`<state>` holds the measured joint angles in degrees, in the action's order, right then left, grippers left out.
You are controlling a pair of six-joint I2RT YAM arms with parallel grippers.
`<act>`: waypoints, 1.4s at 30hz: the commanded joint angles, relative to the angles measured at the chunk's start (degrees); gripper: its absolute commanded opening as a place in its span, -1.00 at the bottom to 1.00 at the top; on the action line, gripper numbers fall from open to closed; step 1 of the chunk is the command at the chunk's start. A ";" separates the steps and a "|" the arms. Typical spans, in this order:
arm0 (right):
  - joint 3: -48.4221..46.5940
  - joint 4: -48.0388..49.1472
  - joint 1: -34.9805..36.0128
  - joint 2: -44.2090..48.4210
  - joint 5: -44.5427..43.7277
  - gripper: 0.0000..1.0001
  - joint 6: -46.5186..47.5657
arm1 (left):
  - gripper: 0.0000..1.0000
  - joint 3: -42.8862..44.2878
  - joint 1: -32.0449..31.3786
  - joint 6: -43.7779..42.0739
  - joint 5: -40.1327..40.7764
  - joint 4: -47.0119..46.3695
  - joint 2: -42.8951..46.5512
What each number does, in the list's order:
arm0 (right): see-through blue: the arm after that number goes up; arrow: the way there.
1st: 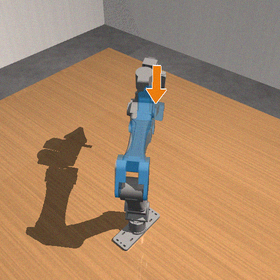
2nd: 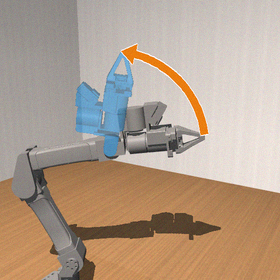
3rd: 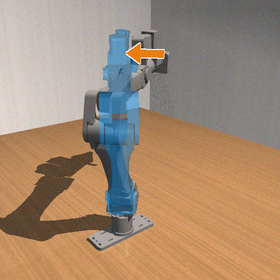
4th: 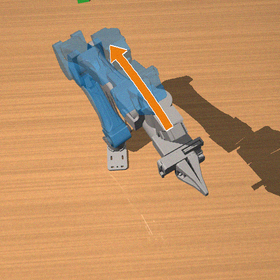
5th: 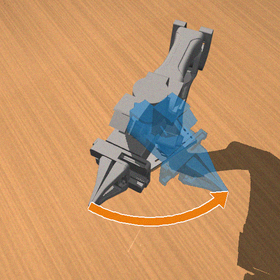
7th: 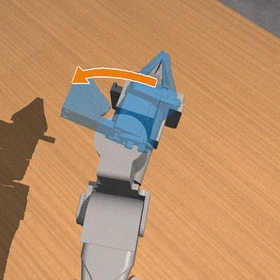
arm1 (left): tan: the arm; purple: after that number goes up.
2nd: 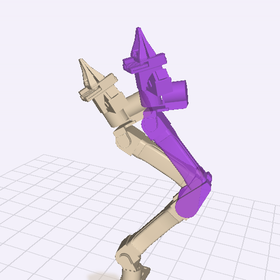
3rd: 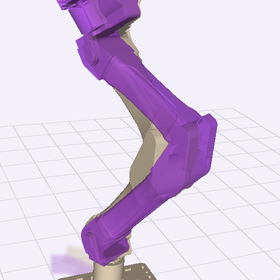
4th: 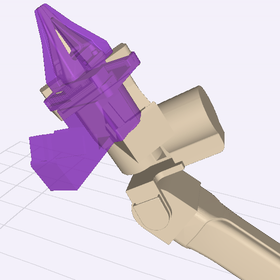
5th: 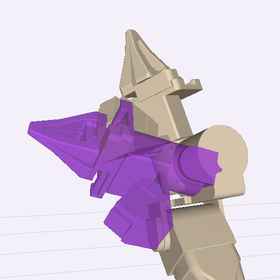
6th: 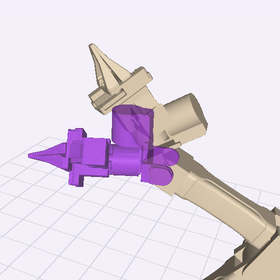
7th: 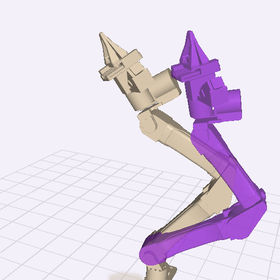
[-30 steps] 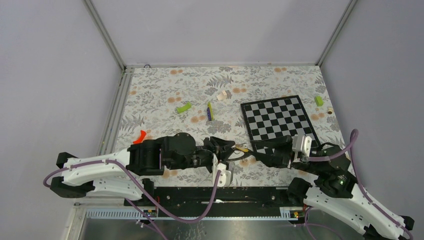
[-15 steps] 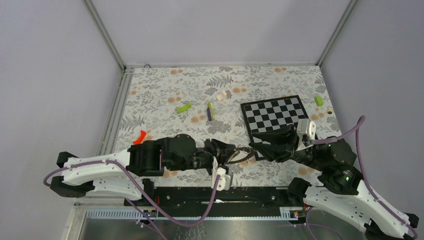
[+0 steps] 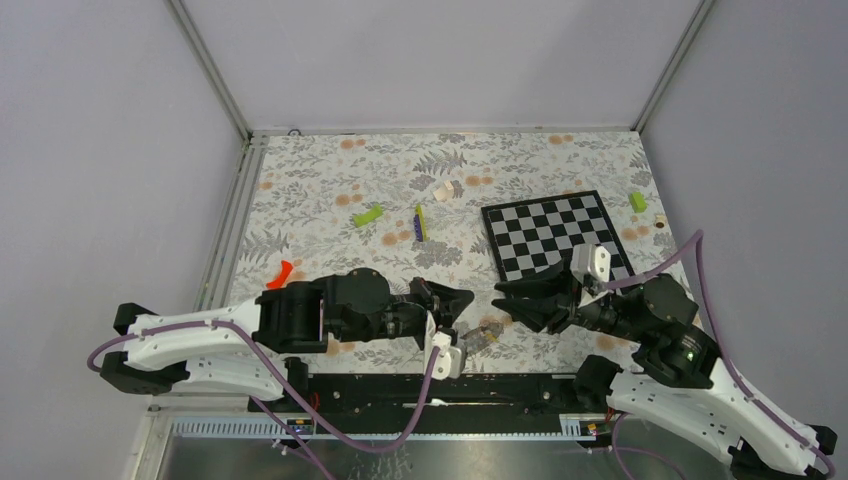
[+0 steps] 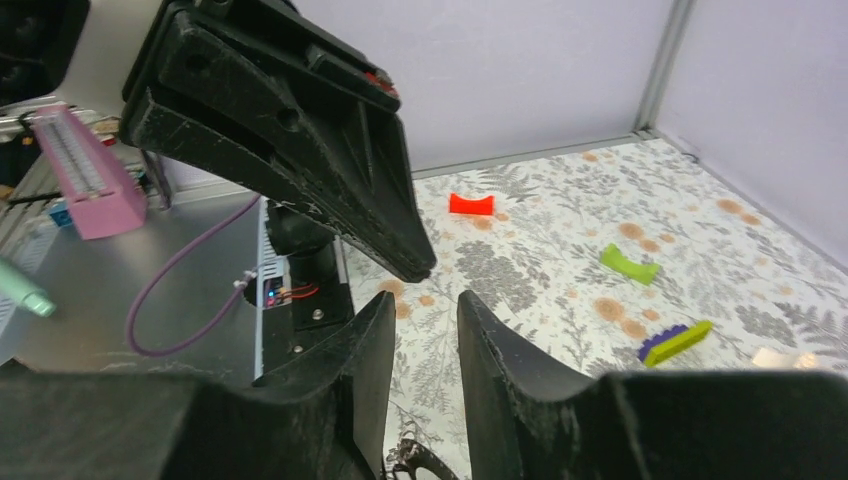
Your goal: Remove the keys from the keyring
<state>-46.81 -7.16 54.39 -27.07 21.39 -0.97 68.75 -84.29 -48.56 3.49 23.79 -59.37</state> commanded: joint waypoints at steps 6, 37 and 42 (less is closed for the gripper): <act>1.77 -6.85 0.10 4.29 -19.95 -0.29 -4.21 | -0.83 -9.78 -0.26 19.57 11.78 -14.49 5.49; -1.48 -7.92 0.10 -37.22 -30.93 -0.01 -33.48 | 0.47 -28.21 35.96 88.40 18.07 -6.44 13.84; -11.61 -9.55 0.01 -54.48 -33.49 0.01 -34.92 | 0.60 -30.21 36.32 88.26 19.62 -4.12 18.72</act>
<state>-49.80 -18.63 54.37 -72.88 -7.99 -32.91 39.16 -48.40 37.85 22.57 18.83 -44.03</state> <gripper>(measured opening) 0.495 0.779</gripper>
